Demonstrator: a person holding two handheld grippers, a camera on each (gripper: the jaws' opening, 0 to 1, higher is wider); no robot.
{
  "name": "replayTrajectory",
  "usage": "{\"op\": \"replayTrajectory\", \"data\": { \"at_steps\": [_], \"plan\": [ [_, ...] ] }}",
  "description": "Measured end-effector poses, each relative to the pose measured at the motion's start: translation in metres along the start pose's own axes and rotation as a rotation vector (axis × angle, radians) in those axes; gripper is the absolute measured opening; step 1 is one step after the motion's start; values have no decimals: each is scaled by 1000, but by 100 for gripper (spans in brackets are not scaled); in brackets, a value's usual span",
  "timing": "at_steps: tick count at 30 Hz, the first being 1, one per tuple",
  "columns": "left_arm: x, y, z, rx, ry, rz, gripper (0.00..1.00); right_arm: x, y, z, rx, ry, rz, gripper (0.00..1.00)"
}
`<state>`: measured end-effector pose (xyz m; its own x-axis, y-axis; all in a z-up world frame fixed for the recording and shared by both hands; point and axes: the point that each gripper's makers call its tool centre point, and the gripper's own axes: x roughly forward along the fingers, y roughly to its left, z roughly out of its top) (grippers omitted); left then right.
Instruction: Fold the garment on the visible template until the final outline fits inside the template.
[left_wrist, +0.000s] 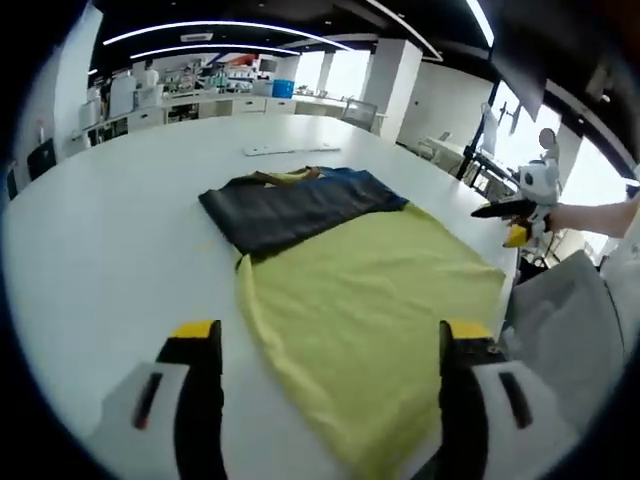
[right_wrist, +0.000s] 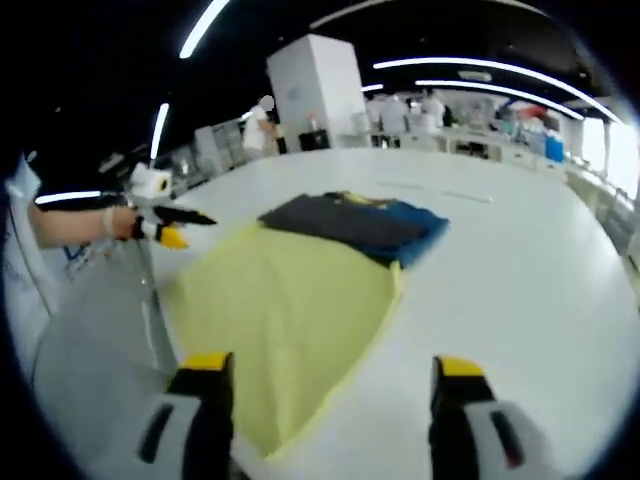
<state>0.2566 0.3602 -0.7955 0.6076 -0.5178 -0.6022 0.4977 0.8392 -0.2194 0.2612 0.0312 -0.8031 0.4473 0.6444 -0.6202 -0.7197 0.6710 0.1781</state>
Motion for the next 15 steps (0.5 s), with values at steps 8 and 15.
{"op": "replayTrajectory", "data": {
  "at_steps": [8,15],
  "plan": [
    [-11,-14,-34,-36,109,-36,73,-2,10,-23,2,54,35,69],
    [-28,-12,-58,-100,141,-31,55,-5,24,-41,-5,103,71,58]
  ]
}}
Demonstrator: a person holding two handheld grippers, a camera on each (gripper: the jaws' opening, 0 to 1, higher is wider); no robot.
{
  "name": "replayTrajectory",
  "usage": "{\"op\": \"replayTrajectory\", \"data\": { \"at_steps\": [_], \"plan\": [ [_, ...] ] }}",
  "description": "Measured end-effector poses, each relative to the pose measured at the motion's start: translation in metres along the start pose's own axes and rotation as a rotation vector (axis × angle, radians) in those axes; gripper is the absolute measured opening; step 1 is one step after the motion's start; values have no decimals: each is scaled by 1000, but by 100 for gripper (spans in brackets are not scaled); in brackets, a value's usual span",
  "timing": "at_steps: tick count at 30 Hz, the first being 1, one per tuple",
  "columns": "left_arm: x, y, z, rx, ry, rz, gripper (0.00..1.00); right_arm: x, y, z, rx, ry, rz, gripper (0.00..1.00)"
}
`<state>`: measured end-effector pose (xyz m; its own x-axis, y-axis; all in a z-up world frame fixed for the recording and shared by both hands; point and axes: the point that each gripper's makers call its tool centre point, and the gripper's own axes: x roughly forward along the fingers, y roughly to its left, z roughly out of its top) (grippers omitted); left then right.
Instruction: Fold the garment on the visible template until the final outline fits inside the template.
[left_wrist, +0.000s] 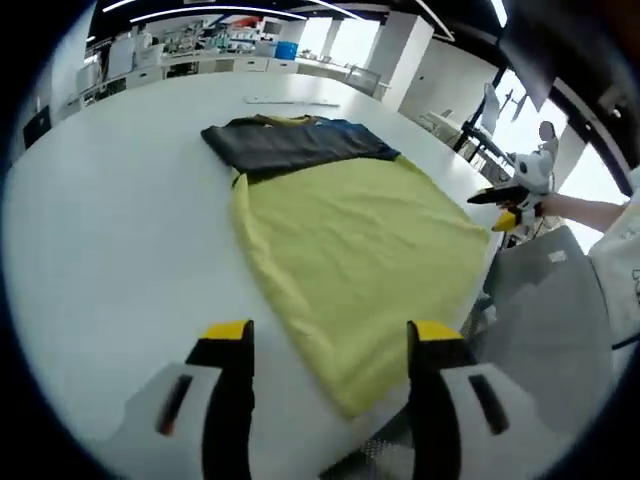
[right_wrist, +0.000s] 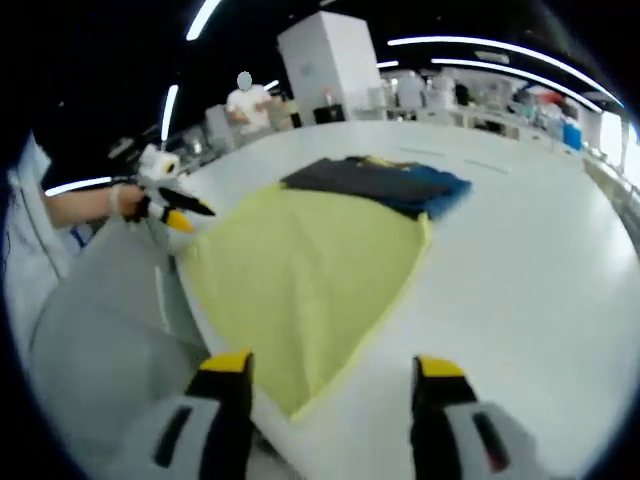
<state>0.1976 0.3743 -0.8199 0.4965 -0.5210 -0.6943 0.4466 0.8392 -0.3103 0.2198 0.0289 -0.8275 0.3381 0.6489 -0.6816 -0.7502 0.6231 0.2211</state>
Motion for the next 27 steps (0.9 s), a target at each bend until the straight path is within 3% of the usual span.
{"op": "replayTrajectory", "data": {
  "at_steps": [10,11,14,26,27],
  "plan": [
    [-9,4,-26,-91,39,3,35,1,11,-14,56,39,54,29],
    [-8,4,-24,-83,21,-1,33,1,13,-16,64,45,60,26],
    [-9,3,-28,-125,37,4,28,0,19,-20,90,65,86,14],
    [-10,-8,-42,-188,63,-29,7,5,19,-24,161,68,98,0],
    [-9,-2,-44,-192,66,-31,4,5,18,-24,163,66,97,0]
  ]
}}
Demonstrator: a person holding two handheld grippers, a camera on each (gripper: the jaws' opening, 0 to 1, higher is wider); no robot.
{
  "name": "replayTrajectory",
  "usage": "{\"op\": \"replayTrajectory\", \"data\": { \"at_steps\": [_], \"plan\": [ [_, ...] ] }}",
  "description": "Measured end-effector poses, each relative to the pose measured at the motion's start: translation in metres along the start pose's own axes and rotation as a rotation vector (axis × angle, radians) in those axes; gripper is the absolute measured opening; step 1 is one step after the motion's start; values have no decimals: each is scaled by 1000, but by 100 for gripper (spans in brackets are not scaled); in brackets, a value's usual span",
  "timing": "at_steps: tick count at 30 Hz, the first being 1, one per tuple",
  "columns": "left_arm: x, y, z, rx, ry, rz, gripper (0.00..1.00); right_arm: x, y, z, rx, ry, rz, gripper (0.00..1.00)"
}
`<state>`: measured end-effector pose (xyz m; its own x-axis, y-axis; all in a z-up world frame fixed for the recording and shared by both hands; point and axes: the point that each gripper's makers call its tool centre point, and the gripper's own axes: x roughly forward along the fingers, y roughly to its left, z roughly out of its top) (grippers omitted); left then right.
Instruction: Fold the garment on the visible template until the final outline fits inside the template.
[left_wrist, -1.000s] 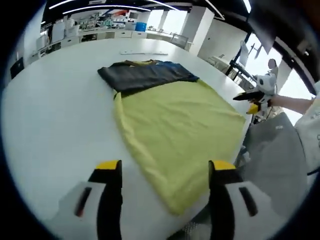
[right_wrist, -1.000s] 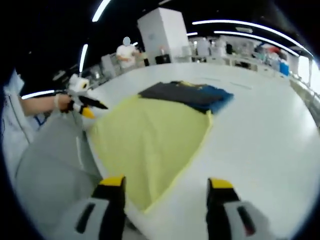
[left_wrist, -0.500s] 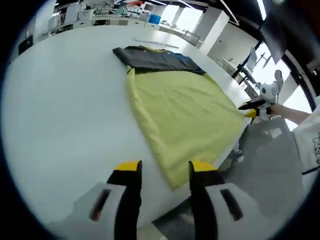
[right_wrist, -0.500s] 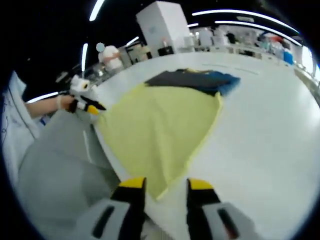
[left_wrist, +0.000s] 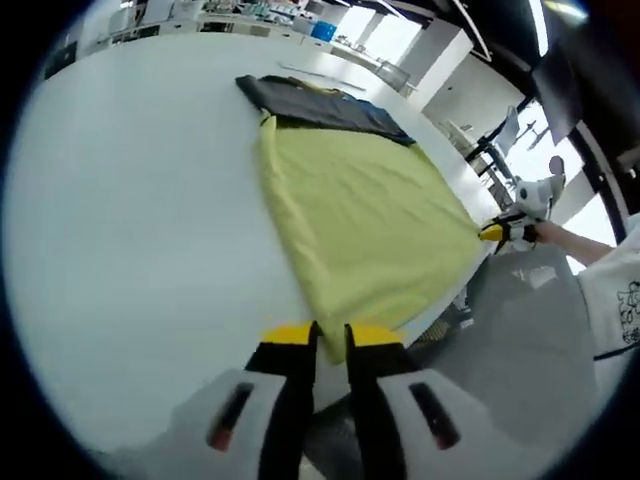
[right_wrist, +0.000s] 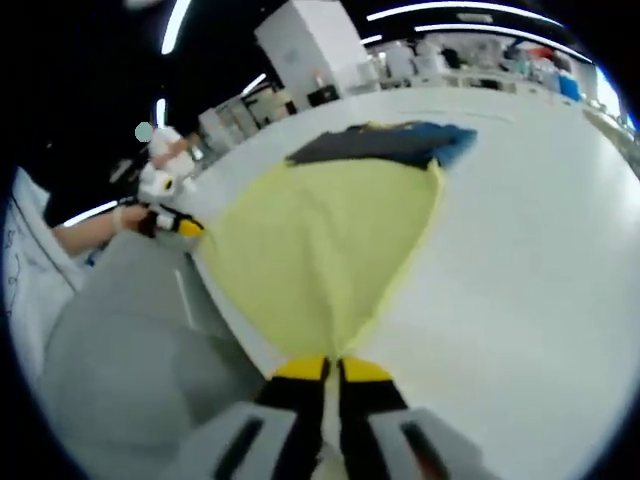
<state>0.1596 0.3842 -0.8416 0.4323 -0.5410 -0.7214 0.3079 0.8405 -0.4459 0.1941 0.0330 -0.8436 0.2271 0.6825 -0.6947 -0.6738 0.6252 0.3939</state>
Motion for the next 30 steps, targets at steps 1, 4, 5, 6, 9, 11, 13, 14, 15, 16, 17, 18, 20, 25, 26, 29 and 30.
{"op": "replayTrajectory", "data": {
  "at_steps": [1,4,5,6,9,11,13,14,15,16,17,18,20,25,26,29,30],
  "plan": [
    [0,1,-1,-10,6,-3,2,0,1,1,17,-5,1,0],
    [-4,2,2,-25,1,-11,1,-1,2,4,30,-10,10,0],
    [-5,1,1,-29,0,-12,0,-3,3,5,37,-12,18,0],
    [-6,1,2,-36,-4,-19,0,-5,4,6,38,-13,21,0],
    [-11,4,2,-67,-27,-34,0,-12,5,9,43,-27,41,0],
    [-16,1,7,-73,-50,-46,0,-17,6,13,57,-41,52,0],
    [-21,-8,10,-75,-70,-80,0,-21,9,15,70,-52,60,0],
    [-25,-9,13,-62,-86,-112,0,-24,12,16,76,-61,66,0],
    [-28,-11,14,-56,-90,-122,0,-27,14,18,84,-71,74,0],
    [-30,-14,13,-54,-87,-129,0,-29,16,18,93,-74,79,0],
    [-32,-16,13,-54,-85,-130,0,-32,19,18,107,-81,86,0],
    [-34,-15,12,-53,-86,-129,0,-34,20,18,117,-82,90,0],
    [-40,-19,12,-49,-87,-137,0,-40,27,16,123,-86,109,0],
    [-54,-36,13,-44,-125,-200,0,-53,40,13,159,-96,137,0],
    [-55,-41,13,-42,-128,-204,0,-56,44,12,168,-97,144,0],
    [-61,-55,11,-31,-138,-233,0,-61,47,10,189,-101,153,0],
    [-63,-59,11,-27,-141,-239,0,-64,51,9,200,-103,161,0]
  ]
}}
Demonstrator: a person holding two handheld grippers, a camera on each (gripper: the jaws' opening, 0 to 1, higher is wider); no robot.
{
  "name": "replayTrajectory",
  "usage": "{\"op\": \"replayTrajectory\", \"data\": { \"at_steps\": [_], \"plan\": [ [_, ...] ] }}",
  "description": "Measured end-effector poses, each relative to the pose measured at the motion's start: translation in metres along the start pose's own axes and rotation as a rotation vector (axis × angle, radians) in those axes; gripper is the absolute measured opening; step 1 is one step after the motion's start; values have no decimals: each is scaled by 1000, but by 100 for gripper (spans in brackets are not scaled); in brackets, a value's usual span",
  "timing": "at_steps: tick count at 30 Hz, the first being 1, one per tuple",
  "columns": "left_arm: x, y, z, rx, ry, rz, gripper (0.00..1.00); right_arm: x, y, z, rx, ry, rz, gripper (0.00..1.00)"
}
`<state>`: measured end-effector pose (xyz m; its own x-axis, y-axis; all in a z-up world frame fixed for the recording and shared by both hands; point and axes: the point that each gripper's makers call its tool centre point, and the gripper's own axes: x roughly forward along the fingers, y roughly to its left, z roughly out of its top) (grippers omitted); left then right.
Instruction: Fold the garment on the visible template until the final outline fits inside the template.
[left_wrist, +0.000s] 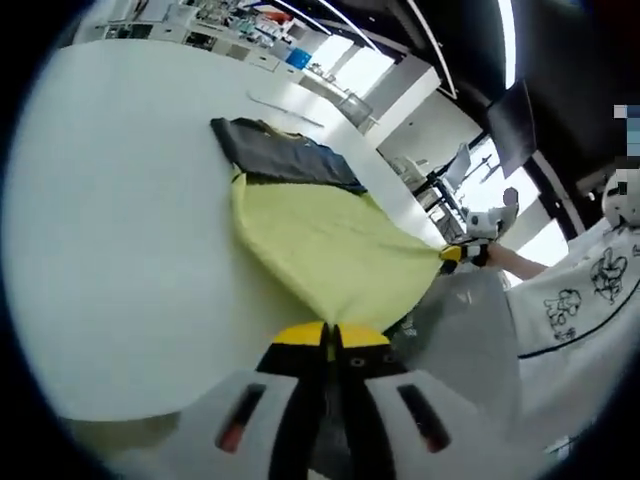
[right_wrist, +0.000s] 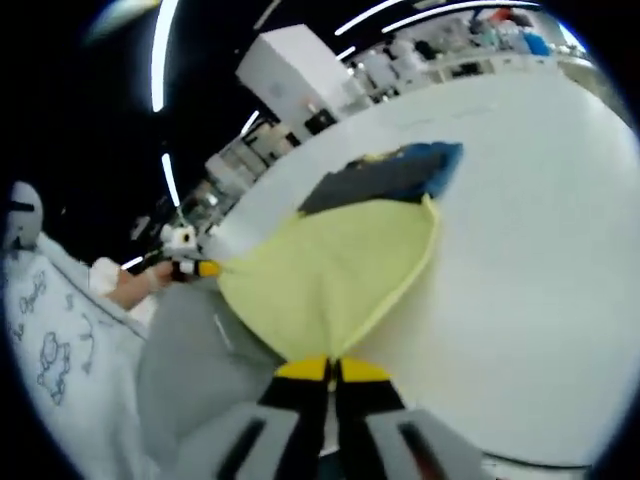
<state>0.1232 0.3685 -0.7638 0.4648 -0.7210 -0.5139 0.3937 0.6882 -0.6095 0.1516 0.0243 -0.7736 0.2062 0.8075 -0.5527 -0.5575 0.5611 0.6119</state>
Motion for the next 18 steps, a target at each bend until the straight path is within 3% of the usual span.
{"op": "replayTrajectory", "data": {
  "at_steps": [6,9,18],
  "plan": [
    [-9,-22,8,-14,-59,-62,0,-11,10,-3,30,-6,37,0],
    [-14,-39,15,-34,-92,-134,0,-17,15,0,44,-16,53,0],
    [-24,-52,26,-20,-110,-187,0,-27,31,4,62,-14,86,0]
  ]
}}
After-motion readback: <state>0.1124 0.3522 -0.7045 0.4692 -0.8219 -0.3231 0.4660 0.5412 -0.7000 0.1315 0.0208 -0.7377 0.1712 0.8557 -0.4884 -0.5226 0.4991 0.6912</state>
